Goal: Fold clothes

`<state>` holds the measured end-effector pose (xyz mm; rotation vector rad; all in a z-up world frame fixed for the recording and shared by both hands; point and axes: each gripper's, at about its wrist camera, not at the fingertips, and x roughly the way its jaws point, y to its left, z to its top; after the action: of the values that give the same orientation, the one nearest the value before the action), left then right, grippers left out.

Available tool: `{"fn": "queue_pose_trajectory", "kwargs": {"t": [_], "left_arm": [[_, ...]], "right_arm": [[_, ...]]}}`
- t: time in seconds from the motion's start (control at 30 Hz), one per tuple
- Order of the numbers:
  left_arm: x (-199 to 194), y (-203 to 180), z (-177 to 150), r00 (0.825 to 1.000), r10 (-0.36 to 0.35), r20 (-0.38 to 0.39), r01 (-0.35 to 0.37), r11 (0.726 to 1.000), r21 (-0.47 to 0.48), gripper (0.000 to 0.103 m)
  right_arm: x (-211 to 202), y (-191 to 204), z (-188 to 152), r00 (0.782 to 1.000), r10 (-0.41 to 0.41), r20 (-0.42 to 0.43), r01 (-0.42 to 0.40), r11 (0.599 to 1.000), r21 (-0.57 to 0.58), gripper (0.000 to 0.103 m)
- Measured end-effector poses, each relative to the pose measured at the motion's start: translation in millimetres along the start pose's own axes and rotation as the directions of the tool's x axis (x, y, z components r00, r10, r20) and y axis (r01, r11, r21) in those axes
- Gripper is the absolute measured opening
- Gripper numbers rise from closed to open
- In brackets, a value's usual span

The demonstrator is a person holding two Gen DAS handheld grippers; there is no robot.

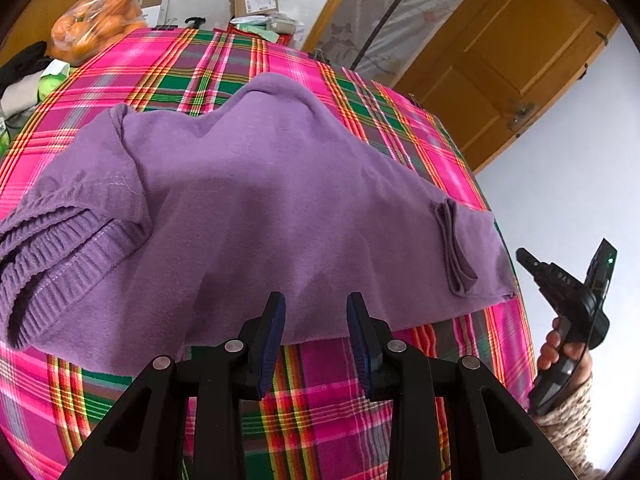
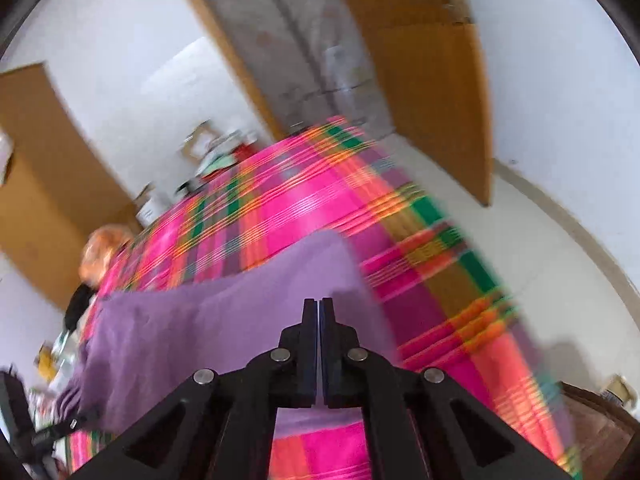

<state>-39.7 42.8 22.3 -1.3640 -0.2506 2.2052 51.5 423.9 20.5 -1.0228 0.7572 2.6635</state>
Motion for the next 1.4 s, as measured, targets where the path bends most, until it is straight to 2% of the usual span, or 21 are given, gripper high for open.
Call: {"fn": "queue_pose_trajectory", "kwargs": {"t": [0.07, 0.27, 0.4, 0.6, 0.7, 0.83, 0.93, 1.07, 1.4], "left_arm": [[0, 0, -1, 1.000, 0.003, -0.003, -0.003, 1.000, -0.001, 0.033], [-1, 3, -3, 1.000, 0.009, -0.006, -0.009, 1.000, -0.003, 0.033], [-2, 5, -4, 1.000, 0.008, -0.007, -0.008, 1.000, -0.009, 0.033], [1, 6, -5, 1.000, 0.008, -0.014, -0.008, 1.000, -0.011, 0.033], [2, 6, -5, 1.000, 0.009, -0.017, -0.010, 1.000, -0.010, 0.033], [6, 6, -6, 1.000, 0.013, -0.024, -0.013, 1.000, -0.011, 0.033], [7, 8, -7, 1.000, 0.015, -0.026, -0.016, 1.000, -0.017, 0.033], [7, 8, -8, 1.000, 0.013, -0.027, -0.014, 1.000, -0.021, 0.033], [6, 9, -12, 0.999, 0.009, -0.033, -0.010, 1.000, -0.025, 0.033]], "right_arm": [[7, 23, -8, 0.999, 0.040, -0.033, -0.043, 0.997, -0.071, 0.021], [20, 83, -37, 0.991, 0.102, -0.086, -0.121, 0.955, -0.271, 0.038], [27, 104, -50, 0.988, 0.089, -0.122, -0.126, 0.933, -0.338, 0.041], [38, 114, -61, 0.989, 0.024, -0.145, -0.082, 0.910, -0.407, 0.041], [41, 112, -64, 0.990, -0.019, -0.138, -0.043, 0.901, -0.431, 0.041], [43, 115, -69, 0.992, -0.067, -0.102, 0.007, 0.869, -0.495, 0.038], [42, 118, -72, 0.994, -0.082, -0.079, 0.028, 0.848, -0.529, 0.020], [38, 118, -65, 0.995, -0.074, -0.062, 0.031, 0.853, -0.521, 0.008], [10, 85, -40, 0.996, -0.092, 0.020, 0.091, 0.900, -0.427, 0.007]]}}
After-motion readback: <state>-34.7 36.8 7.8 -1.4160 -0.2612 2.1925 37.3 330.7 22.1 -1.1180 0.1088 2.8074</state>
